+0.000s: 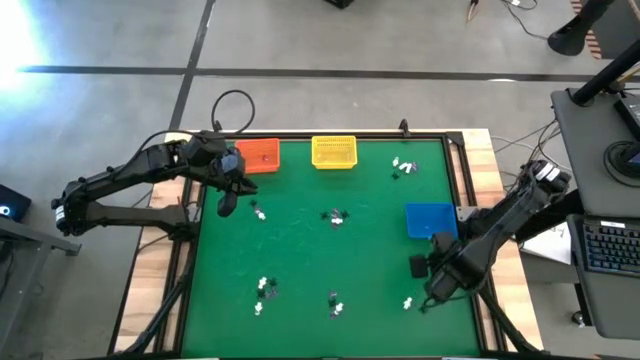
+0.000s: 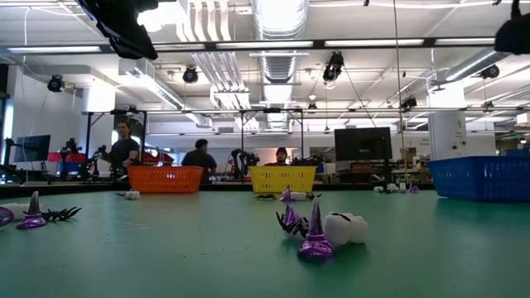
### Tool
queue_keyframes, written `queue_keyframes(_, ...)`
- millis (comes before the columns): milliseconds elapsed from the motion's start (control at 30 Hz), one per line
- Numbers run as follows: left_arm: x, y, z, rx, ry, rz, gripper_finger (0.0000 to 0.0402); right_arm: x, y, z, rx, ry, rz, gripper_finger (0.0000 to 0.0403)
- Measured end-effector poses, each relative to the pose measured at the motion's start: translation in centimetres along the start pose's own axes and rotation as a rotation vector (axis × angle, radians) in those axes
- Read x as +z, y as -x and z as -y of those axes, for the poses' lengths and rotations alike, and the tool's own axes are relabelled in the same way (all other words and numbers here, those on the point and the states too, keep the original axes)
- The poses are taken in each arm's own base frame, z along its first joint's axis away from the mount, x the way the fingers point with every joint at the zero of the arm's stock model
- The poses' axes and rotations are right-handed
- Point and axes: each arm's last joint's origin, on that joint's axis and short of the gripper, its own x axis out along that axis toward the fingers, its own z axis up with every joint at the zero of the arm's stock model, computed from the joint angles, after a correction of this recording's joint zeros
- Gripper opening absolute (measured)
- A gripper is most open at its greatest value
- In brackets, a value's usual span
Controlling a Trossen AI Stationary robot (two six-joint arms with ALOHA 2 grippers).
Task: Sort Halloween decoration
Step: Put the white skeleton toy into the blue basket
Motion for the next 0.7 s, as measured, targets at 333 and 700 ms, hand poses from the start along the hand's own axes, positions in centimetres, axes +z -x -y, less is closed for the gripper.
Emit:
queue_keyframes(333,0.0,0.0,0.0,0.000,-0.002,0.004,0.0052,4.6,1.1,2.3,0.059,-0.075,0.163,0.0013)
queue_keyframes(700,0.2,0.0,0.0,0.002,-0.032,0.024,0.0052,7.1,-0.8,4.2,0.073,-0.154,0.224,0.0013)
